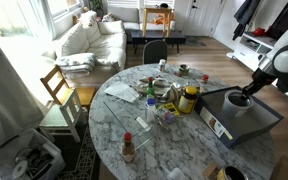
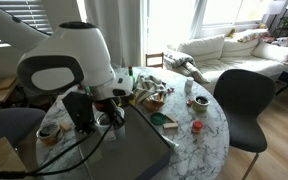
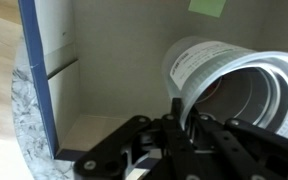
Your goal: Pick up the red ketchup sachet from the table and put it in the silver cup, pick up the red ketchup sachet from the table and put it in the clear cup, pick up the silver cup and put it in the clear cup, pick up both the silver and clear cup and put them in the clear storage container
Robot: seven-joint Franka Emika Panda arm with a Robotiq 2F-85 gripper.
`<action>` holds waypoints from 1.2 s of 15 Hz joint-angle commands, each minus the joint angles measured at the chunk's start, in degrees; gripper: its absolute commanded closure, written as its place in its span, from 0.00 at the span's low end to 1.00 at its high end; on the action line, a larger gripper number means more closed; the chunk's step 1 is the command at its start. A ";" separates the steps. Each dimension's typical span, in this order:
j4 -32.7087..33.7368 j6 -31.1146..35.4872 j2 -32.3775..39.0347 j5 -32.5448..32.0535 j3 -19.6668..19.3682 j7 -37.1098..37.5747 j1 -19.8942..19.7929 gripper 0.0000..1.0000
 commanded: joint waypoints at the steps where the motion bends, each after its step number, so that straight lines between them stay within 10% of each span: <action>1: 0.44 -8.02 -10.19 -0.07 1.22 -1.54 1.36 0.98; 7: 8.41 -17.40 -16.54 8.02 5.26 -6.83 12.08 0.98; 13: 17.67 -13.85 -7.24 19.71 8.34 -13.43 24.03 0.98; 18: 19.77 -11.09 -2.99 22.71 11.17 -14.76 23.44 0.93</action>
